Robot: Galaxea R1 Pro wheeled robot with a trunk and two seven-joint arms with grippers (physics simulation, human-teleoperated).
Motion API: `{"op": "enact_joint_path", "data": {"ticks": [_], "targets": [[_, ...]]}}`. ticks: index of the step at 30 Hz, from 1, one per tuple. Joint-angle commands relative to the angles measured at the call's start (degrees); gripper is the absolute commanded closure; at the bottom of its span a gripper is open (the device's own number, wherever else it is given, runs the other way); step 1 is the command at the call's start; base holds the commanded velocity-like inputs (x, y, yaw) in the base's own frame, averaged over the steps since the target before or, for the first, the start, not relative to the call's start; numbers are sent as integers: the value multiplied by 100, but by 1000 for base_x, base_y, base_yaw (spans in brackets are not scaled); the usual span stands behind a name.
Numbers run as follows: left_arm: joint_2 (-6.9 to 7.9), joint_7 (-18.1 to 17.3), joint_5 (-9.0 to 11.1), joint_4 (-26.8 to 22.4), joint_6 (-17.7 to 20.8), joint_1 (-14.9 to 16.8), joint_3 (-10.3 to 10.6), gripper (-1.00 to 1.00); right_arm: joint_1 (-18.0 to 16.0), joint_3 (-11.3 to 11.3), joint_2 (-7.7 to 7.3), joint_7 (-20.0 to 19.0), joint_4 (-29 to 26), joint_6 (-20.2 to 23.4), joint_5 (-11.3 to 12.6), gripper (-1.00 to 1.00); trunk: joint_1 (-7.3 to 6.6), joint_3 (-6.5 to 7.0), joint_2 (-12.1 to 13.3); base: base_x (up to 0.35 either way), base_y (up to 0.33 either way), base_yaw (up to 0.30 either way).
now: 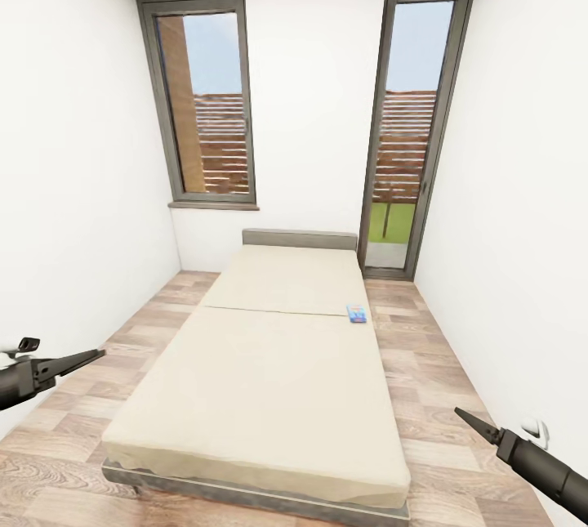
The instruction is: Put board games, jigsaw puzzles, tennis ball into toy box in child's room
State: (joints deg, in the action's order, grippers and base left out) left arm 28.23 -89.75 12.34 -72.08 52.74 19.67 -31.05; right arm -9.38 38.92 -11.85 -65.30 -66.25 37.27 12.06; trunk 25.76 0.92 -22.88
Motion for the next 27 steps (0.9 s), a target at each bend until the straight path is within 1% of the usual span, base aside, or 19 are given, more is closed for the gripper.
{"op": "enact_joint_path", "data": {"ticks": [1, 5, 7, 8, 11, 12, 15, 17, 22, 27], "targets": [[-12, -25, -8, 1, 61, 2, 0, -100, -1, 6, 0, -11, 1, 45, 26, -100, 2, -2, -4, 0, 0, 0], [-81, -25, -26, 1, 59, 2, 2, -100, 23, 9, -3, -15, -5, 58, 56, -100, 2, -2, -4, 0, 0, 0], [-122, -25, -68, 1, 56, 2, 5, -100, 29, 11, -6, -16, -12, 62, 68, -100, 2, -2, -4, 0, 0, 0], [-169, -25, -145, 1, 55, 2, 9, -100, 37, 12, -8, -17, -23, 68, 80, -100, 2, -2, -4, 0, 0, 0], [-243, -25, -333, 1, 57, 2, 52, -100, 47, 14, -9, -24, -34, 73, 91, -100, 2, -2, -4, 0, 0, 0], [-276, -25, -475, 1, 58, 2, 98, -100, 51, 13, -10, -33, -38, 75, 96, -100, 2, -2, -4, 0, 0, 0], [-308, -25, -661, 1, 59, 2, 153, -100, 55, 12, -10, -43, -42, 89, 100, -100, 2, -2, -4, 0, 0, 0], [-321, -25, -744, 1, 60, 2, 175, -100, 57, 11, -9, -47, -43, 111, 101, -100, 2, -2, -4, 0, 0, 0], [-332, -25, -840, 3, 64, 2, 196, -100, 58, 11, -6, -51, -49, 159, 103, -100, 2, -2, -4, 0, 0, 0], [-334, -25, -882, 7, 68, 2, 202, -100, 59, 10, -6, -52, -97, 188, 103, -100, 2, -2, -4, 0, 0, 0]]}}
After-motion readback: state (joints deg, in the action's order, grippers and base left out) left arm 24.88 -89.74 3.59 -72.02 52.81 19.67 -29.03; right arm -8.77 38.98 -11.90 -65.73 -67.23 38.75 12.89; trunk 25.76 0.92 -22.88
